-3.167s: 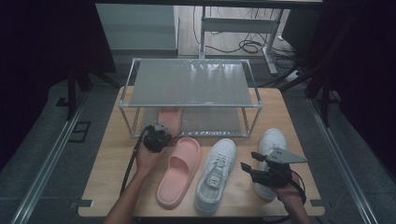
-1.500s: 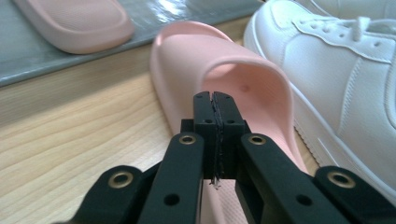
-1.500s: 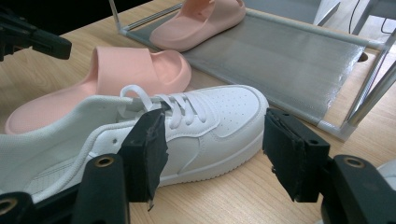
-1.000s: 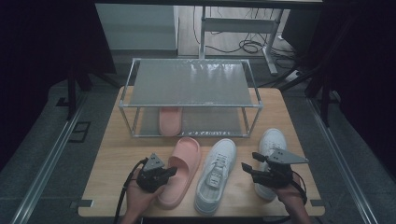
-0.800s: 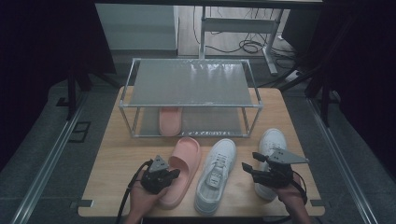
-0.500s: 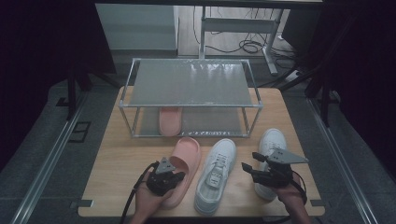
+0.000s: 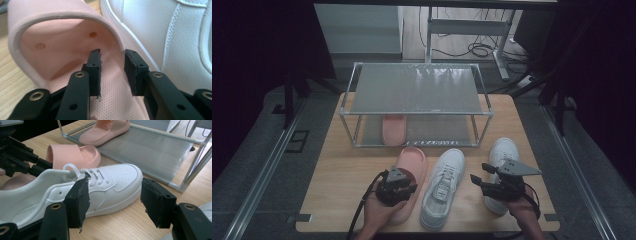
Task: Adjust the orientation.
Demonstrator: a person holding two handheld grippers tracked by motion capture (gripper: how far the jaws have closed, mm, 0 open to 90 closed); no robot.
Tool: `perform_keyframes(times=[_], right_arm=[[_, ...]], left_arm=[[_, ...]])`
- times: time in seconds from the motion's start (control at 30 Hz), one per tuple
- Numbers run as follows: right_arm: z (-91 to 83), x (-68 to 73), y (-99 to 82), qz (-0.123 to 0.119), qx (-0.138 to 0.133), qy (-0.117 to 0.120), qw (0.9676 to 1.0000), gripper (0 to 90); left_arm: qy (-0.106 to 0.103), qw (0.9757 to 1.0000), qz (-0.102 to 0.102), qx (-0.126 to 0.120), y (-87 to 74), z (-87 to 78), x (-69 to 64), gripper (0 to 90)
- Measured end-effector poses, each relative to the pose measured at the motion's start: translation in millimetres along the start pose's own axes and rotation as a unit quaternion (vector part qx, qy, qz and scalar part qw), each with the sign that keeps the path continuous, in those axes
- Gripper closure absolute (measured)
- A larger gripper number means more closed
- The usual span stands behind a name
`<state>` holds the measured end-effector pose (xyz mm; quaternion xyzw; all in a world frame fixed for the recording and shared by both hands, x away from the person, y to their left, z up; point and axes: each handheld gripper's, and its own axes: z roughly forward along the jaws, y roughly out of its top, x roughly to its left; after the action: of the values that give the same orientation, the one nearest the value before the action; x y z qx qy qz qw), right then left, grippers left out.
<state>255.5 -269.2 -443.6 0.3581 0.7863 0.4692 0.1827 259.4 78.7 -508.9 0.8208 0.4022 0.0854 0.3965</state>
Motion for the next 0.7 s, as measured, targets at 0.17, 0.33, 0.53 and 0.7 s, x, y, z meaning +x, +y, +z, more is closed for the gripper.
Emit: perform_keyframes(times=[0.17,0.33,0.53,0.7], right_arm=[[0.3,0.1,-0.1,0.0,0.001,0.0,1.0,40.3],[-2.3,-0.5,0.5,0.001,-0.004,-0.002,1.0,40.3],[-2.4,0.9,1.0,-0.002,-0.002,-0.001,1.0,40.3],[-1.5,-0.8,0.0,0.002,-0.003,-0.003,1.0,40.3]], left_arm=[[-0.012,0.9999,-0.001,-0.004,3.3,-0.7,-4.2,65.3],[-0.01,1.0,-0.001,-0.002,6.3,1.9,-7.7,64.4],[0.0,0.9998,-0.007,0.016,15.3,21.0,-7.9,65.6],[0.003,0.9997,-0.018,0.019,18.9,27.8,-4.0,69.8]])
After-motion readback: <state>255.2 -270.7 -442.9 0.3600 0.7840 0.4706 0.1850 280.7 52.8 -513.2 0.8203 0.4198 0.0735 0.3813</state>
